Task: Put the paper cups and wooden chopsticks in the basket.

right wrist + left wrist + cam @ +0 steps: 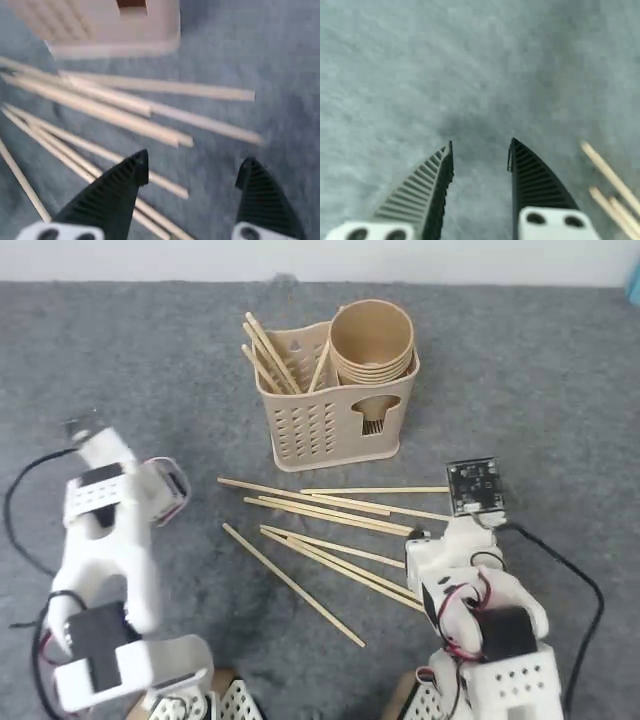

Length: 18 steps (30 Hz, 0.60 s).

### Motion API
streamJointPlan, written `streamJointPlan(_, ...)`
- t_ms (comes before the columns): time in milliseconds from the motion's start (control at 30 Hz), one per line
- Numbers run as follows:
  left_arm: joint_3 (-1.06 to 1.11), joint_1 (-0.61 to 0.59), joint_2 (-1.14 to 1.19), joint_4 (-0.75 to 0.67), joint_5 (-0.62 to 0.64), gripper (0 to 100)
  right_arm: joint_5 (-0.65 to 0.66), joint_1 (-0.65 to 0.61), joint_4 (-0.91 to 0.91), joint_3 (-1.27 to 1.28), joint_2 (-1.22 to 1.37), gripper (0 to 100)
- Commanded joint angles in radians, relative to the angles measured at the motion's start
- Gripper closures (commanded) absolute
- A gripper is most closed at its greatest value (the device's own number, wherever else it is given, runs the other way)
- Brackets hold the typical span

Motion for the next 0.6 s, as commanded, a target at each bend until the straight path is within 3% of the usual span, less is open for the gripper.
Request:
streamJointPlan(0, -0.041, 0.089, -0.009, 0.044, 0.015, 83, 0.035, 0.054, -0.077, 0.041, -0.015, 72.6)
streamJointPlan(167, -0.036, 0.183, -0.008, 0.058, 0.060, 83, 0.044, 0.054, -0.288, 0.305, -0.019, 83.6)
streamJointPlan(267, -0.041, 0.247, -0.008, 0.100, 0.063, 83, 0.127, 0.074, -0.435, 0.405, -0.024, 85.4)
streamJointPlan(400, -0.033, 0.307, -0.008, 0.147, 0.064, 83, 0.135, 0.070, -0.407, 0.400, -0.025, 85.4)
streamJointPlan(567, -0.021, 0.293, -0.002, 0.161, 0.064, 83, 0.138, 0.070, -0.387, 0.387, -0.025, 85.4)
